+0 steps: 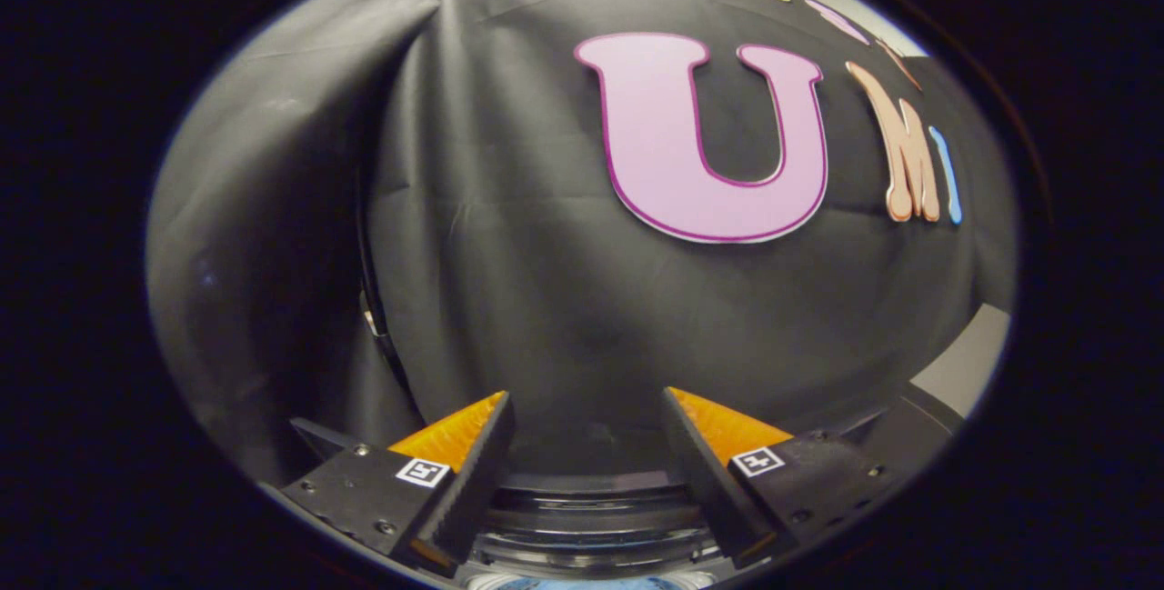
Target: Put the clothes into the washing machine and then close the washing machine lid.
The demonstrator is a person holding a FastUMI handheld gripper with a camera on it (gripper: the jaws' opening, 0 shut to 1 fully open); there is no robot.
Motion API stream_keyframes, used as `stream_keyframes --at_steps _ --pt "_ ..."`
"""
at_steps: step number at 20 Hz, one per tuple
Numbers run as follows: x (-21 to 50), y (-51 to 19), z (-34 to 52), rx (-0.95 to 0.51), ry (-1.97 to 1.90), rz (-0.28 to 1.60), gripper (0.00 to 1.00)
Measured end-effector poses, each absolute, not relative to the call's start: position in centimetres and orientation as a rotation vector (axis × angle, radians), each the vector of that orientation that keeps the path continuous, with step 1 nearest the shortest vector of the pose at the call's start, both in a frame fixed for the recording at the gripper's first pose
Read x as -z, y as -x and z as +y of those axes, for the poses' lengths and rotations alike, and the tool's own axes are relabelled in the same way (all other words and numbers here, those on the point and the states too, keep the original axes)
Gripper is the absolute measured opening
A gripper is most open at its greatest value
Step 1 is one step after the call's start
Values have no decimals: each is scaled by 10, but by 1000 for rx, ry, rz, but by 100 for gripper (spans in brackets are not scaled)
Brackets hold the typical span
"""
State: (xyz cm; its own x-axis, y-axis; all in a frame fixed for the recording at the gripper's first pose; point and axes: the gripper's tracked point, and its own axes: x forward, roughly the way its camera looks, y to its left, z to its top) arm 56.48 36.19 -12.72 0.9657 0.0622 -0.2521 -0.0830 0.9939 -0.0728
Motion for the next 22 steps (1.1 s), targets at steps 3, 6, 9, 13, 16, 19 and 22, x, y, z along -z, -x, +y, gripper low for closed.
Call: stream_keyframes --at_steps 3,6,9,13,16,19,22 --pt "124 -564 361 -63 81 234 98" --pt "122 -559 359 -61 83 238 98" --pt "117 -552 357 -63 82 234 97" --pt "119 -537 359 -66 82 241 97" --pt "117 -528 360 -71 85 232 98" --pt "116 -518 359 -76 86 220 97" --pt "116 -509 359 -80 90 205 97"
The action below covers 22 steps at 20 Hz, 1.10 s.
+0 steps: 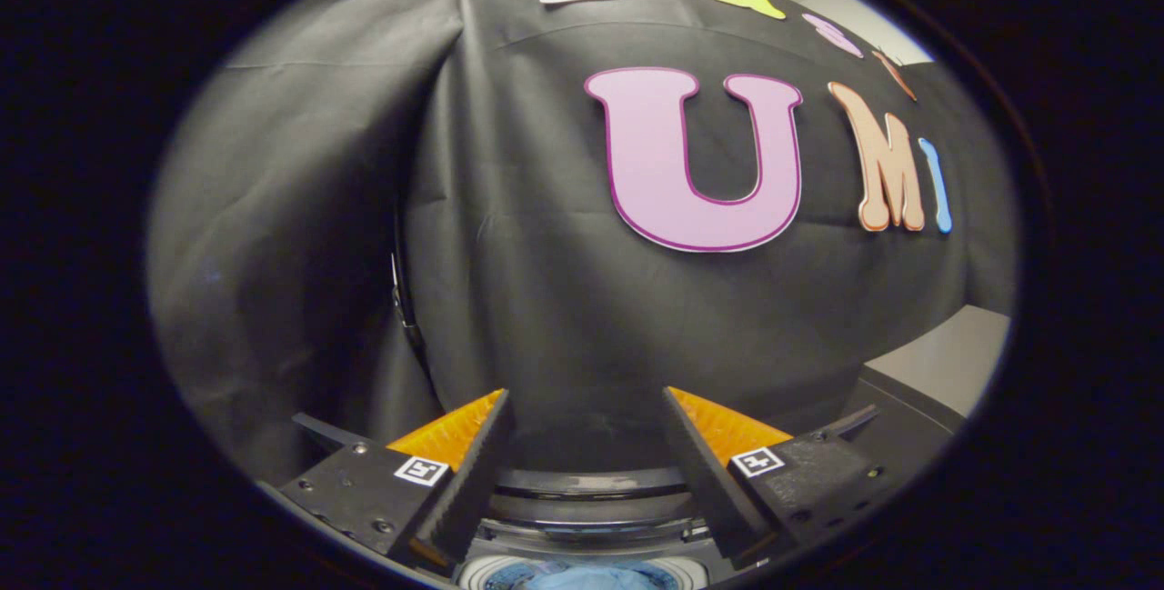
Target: Put the clothes into the washing machine and then close the washing machine lid.
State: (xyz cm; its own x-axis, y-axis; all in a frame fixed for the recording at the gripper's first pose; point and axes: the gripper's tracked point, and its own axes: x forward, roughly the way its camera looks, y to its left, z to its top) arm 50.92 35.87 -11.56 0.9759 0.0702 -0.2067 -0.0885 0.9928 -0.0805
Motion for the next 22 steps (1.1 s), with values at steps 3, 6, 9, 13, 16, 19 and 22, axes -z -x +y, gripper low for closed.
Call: stream_keyframes --at_steps 3,6,9,13,16,19,22 --pt "115 -503 358 -80 86 199 97" --pt "116 -495 357 -83 87 202 98" --pt "117 -489 356 -87 89 211 98" --pt "120 -478 356 -94 88 231 98" --pt "120 -469 355 -102 84 223 98" --pt "120 -464 354 -121 79 205 99" --pt "123 -458 354 -133 77 210 100"
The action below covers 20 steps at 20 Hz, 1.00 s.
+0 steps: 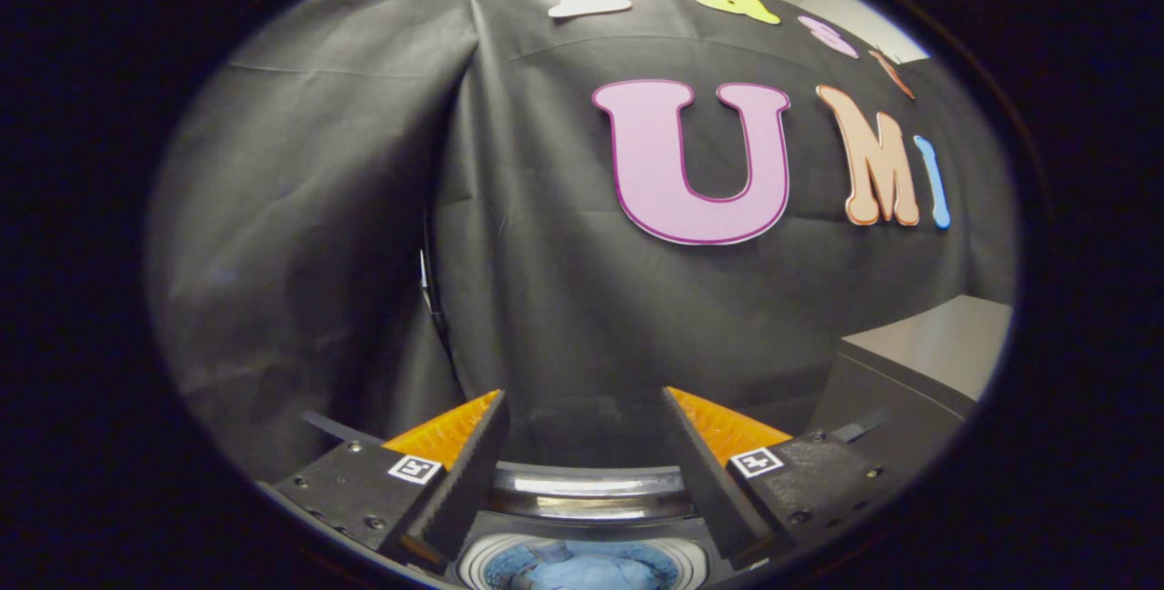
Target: Put the clothes into the washing machine and then close the washing machine lid.
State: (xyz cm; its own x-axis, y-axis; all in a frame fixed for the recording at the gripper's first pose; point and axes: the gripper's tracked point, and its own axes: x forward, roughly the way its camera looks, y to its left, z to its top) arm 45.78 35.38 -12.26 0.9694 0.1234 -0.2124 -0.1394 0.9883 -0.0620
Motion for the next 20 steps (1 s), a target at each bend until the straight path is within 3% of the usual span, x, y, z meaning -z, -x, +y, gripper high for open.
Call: stream_keyframes --at_steps 12,15,20 --pt "134 -434 348 -133 71 244 100" --pt "161 -416 333 -65 102 313 99" --pt "219 -390 330 -95 81 410 97"
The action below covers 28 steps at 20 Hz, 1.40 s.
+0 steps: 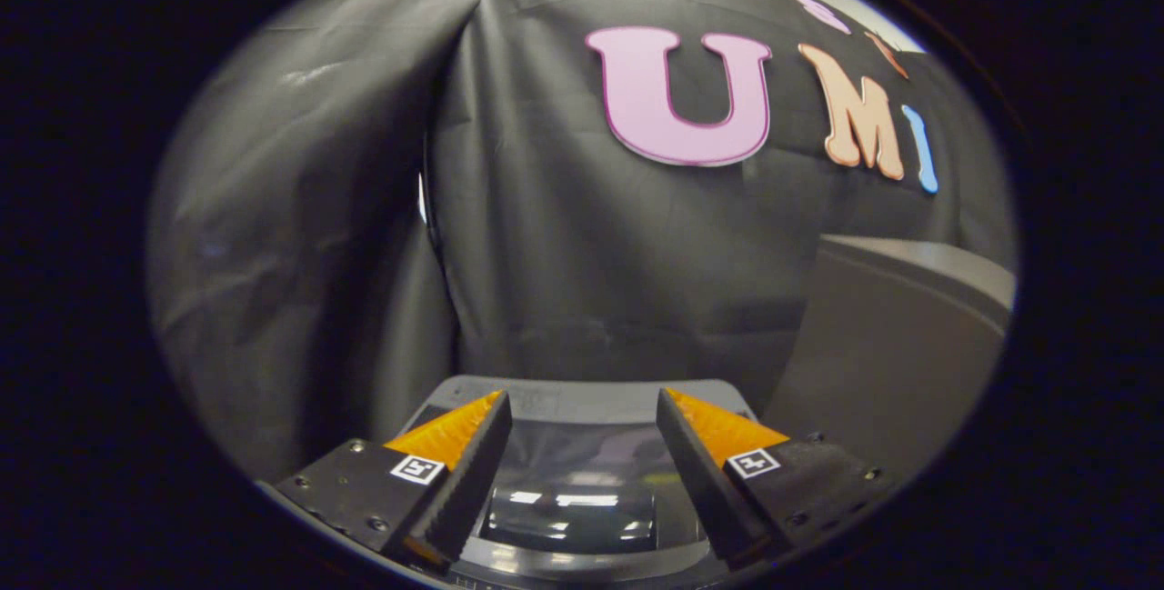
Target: Put the clothes into the washing machine and then close the washing machine lid.
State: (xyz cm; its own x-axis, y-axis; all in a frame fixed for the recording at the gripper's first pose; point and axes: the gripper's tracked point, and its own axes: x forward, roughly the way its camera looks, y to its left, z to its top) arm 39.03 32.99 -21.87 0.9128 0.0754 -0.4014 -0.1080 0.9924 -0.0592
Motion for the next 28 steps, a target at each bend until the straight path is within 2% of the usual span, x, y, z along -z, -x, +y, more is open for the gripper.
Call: stream_keyframes --at_steps 7,28 --pt "232 -374 322 -84 89 451 97" --pt "215 -242 305 -94 71 508 98"
